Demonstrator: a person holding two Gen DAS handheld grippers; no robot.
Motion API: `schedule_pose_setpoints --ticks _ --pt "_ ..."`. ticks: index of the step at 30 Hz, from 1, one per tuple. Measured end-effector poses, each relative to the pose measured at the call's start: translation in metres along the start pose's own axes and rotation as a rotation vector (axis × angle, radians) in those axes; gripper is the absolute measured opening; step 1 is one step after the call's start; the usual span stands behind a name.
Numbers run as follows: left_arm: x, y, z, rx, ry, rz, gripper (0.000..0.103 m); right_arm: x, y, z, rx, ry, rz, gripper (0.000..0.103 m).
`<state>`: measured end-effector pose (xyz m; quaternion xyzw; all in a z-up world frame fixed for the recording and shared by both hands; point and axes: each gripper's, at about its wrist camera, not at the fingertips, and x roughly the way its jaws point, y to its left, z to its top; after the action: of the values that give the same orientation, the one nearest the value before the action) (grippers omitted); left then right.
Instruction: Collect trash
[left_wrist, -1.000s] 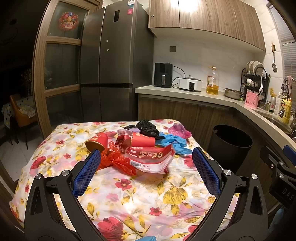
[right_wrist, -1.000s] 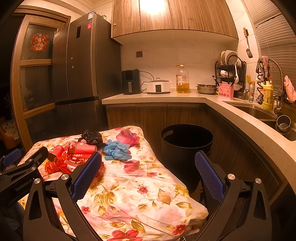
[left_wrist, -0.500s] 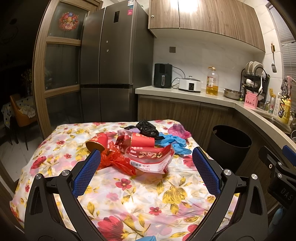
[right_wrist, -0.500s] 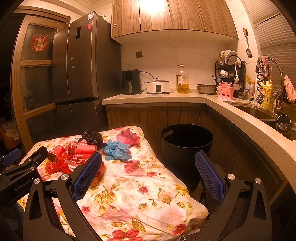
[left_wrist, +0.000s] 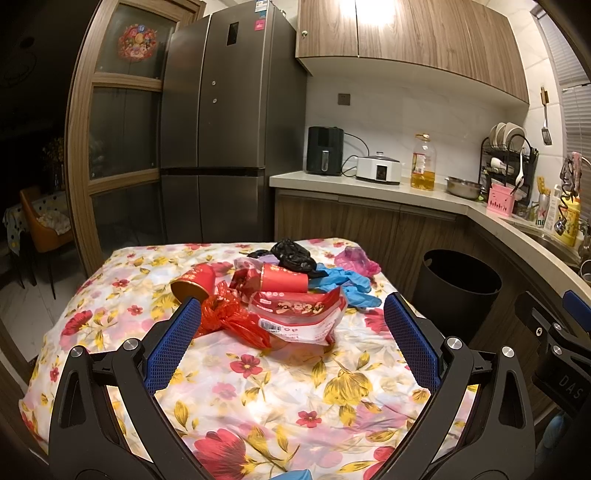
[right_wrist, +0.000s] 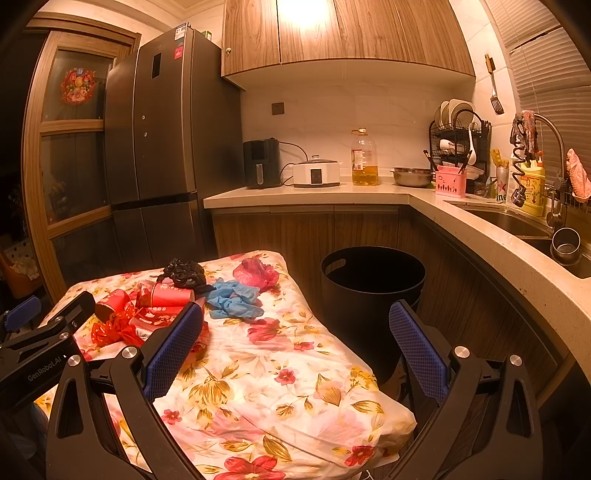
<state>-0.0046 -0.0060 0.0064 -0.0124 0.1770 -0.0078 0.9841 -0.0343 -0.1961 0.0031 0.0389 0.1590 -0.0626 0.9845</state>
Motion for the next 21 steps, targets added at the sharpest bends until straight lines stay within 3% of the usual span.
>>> schedule_pose_setpoints --ticks 21 --pt "-0.0015 -0.0025 -0.0002 -0.003 0.0 0.0 0.097 0.0 -0.0002 -0.001 0.002 0.0 0.0 0.098"
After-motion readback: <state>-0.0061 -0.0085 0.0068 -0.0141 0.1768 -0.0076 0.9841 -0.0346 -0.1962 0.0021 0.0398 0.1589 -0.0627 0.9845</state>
